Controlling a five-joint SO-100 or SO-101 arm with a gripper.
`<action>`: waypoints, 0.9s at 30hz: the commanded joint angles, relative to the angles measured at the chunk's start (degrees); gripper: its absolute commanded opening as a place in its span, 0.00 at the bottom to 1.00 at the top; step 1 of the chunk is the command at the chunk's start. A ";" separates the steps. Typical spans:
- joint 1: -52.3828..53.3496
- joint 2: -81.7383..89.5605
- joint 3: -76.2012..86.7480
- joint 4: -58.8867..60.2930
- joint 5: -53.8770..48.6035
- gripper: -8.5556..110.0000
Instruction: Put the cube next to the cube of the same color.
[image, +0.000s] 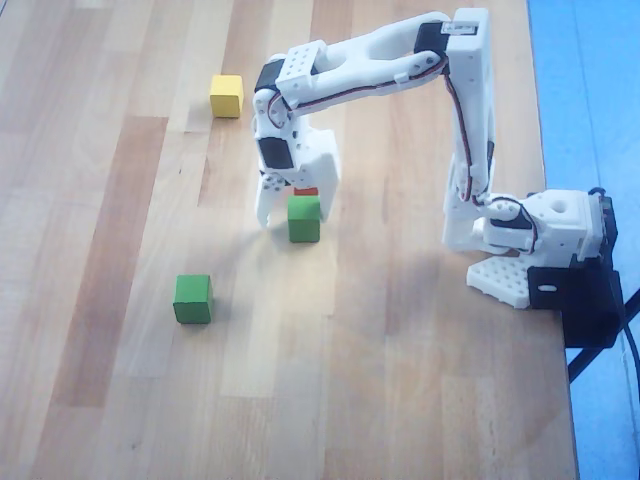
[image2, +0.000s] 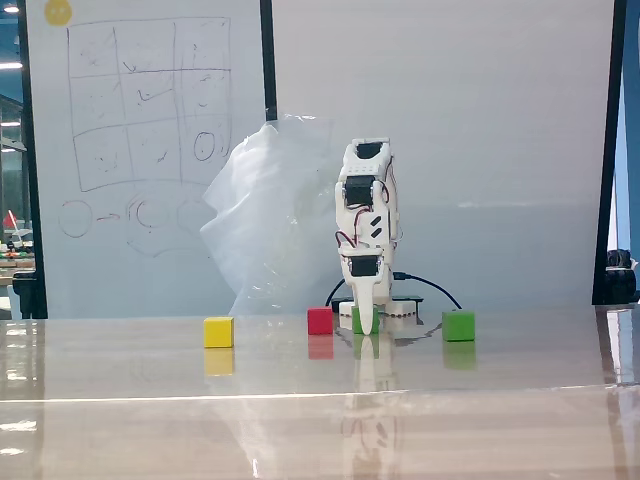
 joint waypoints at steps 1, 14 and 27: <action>0.26 0.79 -3.87 -0.97 1.85 0.23; -0.44 12.74 -5.98 10.55 6.77 0.07; -9.32 22.32 -29.18 19.86 13.01 0.07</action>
